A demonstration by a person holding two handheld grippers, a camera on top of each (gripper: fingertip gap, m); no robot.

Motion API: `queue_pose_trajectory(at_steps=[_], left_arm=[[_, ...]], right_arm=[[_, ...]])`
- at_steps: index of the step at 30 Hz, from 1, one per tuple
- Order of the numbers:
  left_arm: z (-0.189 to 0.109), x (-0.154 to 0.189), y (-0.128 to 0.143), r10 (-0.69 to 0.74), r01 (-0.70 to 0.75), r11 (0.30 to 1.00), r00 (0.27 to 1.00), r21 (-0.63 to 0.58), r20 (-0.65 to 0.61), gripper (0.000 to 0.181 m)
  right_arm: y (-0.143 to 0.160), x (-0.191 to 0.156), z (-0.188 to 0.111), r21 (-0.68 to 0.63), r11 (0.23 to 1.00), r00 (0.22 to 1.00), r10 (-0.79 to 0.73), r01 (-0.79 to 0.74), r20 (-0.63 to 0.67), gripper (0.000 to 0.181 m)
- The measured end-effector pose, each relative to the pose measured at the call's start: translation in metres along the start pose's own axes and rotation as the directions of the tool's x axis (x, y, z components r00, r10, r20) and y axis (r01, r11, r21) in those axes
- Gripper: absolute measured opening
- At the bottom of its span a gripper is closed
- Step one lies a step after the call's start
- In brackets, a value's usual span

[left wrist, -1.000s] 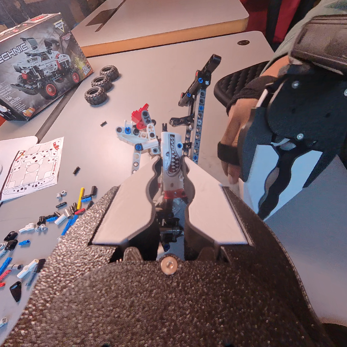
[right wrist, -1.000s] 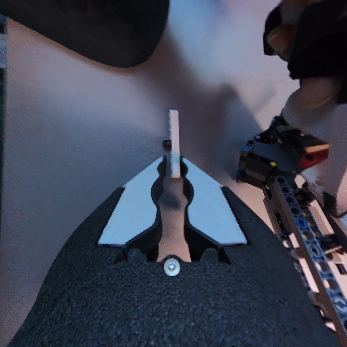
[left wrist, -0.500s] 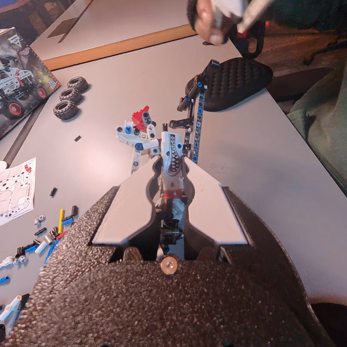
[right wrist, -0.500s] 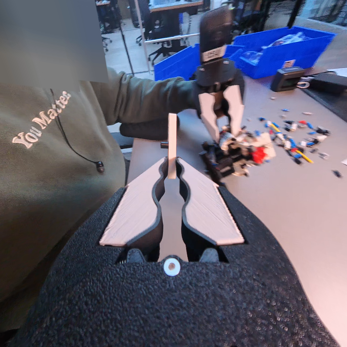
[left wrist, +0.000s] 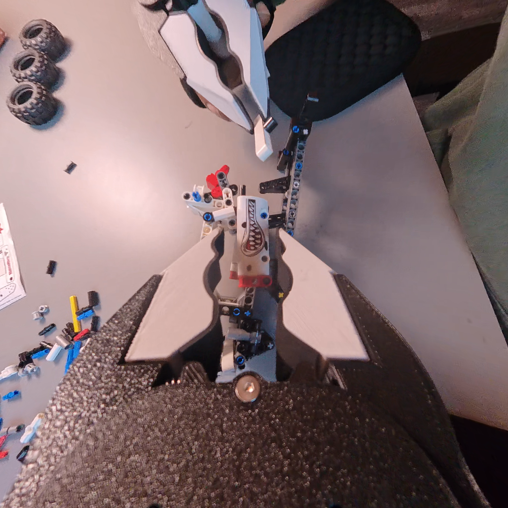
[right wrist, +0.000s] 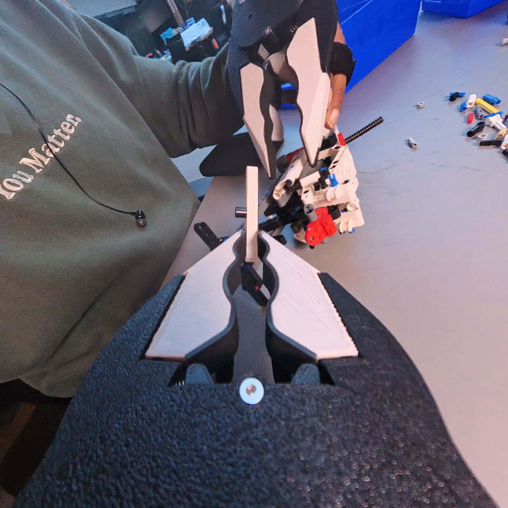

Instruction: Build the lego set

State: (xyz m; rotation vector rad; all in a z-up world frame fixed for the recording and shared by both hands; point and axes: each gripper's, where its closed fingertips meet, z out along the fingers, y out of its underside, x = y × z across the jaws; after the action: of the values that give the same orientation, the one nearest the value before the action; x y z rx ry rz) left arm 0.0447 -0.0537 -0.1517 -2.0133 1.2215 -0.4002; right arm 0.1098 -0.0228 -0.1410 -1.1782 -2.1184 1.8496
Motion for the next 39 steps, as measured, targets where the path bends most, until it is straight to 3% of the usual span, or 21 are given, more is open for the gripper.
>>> queue_pose_trajectory(at_steps=[3, 7, 11, 14, 17, 20, 22, 25, 28, 33, 39], left_arm=[[-0.01, 0.002, -0.026, 0.011, -0.016, 0.997, 0.998, 0.077, 0.062, 0.035], [-0.005, 0.008, -0.06, 0.127, -0.148, 0.981, 0.979, 0.128, 0.161, 0.024], [-0.001, 0.011, -0.074, 0.166, -0.186, 0.973, 0.975, 0.134, 0.149, 0.009], [0.002, 0.002, -0.07, 0.104, -0.12, 0.986, 0.985, 0.115, 0.136, 0.007], [0.002, -0.009, -0.065, -0.016, 0.001, 0.994, 0.991, 0.113, 0.133, 0.007], [0.009, -0.012, -0.061, -0.07, 0.057, 0.993, 0.989, 0.101, 0.131, 0.006], [0.015, -0.012, -0.061, -0.073, 0.061, 0.994, 0.989, 0.092, 0.127, 0.006], [0.017, -0.014, -0.059, -0.066, 0.055, 0.996, 0.986, 0.073, 0.151, 0.006], [0.013, -0.014, -0.057, -0.102, 0.089, 0.992, 0.982, 0.09, 0.161, 0.009], [0.0, -0.005, -0.025, -0.155, 0.152, 0.988, 0.968, 0.027, 0.197, 0.025], [0.016, -0.004, -0.004, -0.097, 0.102, 0.995, 0.963, -0.004, 0.252, 0.028]], right_arm=[[-0.013, -0.004, -0.001, 0.065, 0.998, 0.997, -0.007, 0.002, 0.079, 0.007], [-0.027, -0.012, 0.0, 0.126, 0.992, 0.983, -0.012, -0.011, 0.182, 0.007], [-0.025, -0.012, 0.002, 0.122, 0.992, 0.978, -0.007, -0.019, 0.209, 0.007], [-0.024, 0.001, -0.001, 0.127, 0.992, 0.994, -0.017, 0.004, 0.104, 0.007], [-0.03, 0.014, -0.011, 0.08, 0.982, 0.98, -0.164, 0.174, -0.117, 0.028], [-0.037, 0.011, -0.005, -0.077, 0.915, 0.87, -0.401, 0.397, -0.287, 0.029], [-0.039, 0.014, 0.004, -0.162, 0.87, 0.795, -0.492, 0.466, -0.355, 0.02], [-0.034, 0.02, 0.01, -0.243, 0.829, 0.733, -0.558, 0.503, -0.39, 0.009], [-0.035, 0.019, 0.01, -0.187, 0.858, 0.756, -0.51, 0.478, -0.411, 0.007], [-0.014, 0.025, 0.016, -0.178, 0.877, 0.768, -0.478, 0.446, -0.428, 0.007], [-0.007, 0.036, 0.026, -0.164, 0.897, 0.773, -0.437, 0.41, -0.459, 0.007]])
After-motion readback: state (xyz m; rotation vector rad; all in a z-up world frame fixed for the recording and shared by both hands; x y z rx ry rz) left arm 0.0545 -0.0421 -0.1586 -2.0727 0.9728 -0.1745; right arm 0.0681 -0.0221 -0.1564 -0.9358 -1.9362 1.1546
